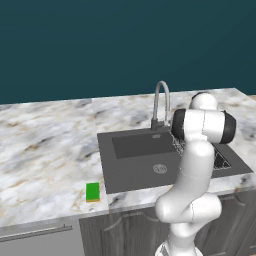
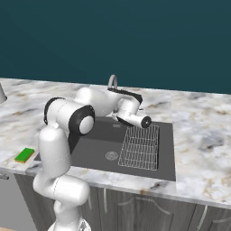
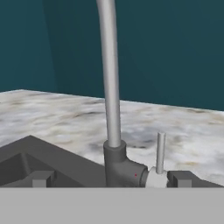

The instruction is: Soak the sponge with water for a few seconds and then drop it inside the sink.

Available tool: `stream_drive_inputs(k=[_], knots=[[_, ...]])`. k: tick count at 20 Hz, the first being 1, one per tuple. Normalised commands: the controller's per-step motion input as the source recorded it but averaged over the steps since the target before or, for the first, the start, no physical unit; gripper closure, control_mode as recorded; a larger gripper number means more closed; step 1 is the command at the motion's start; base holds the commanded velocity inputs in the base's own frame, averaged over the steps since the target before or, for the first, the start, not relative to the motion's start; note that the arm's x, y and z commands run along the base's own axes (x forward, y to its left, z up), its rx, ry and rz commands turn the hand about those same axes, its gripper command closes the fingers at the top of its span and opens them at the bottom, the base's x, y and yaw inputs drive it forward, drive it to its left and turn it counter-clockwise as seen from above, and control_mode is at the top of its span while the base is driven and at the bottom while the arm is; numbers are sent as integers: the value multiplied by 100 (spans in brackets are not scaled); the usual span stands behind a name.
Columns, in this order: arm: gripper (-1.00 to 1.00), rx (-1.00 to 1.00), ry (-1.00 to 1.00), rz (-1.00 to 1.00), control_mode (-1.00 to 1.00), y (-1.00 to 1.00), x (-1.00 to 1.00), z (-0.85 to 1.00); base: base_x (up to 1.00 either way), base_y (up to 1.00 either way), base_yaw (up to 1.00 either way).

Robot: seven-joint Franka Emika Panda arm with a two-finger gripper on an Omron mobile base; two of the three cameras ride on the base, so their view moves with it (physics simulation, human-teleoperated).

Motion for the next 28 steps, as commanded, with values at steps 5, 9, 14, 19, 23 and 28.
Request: stream_drive_inputs(k=[5,9,14,19,23,28], knots=[[-100,2,0,0,-100,0,9,-2,0,0,0],[-100,1,0,0,-100,0,22,-4,0,0,0],[-100,1,0,0,-100,0,29,-6,0,0,0],[-100,0,0,-2,-100,0,28,-11,0,0,0],[-100,0,0,-2,-100,0,19,-10,0,0,0],[-100,1,0,-2,-100,0,17,-10,0,0,0]])
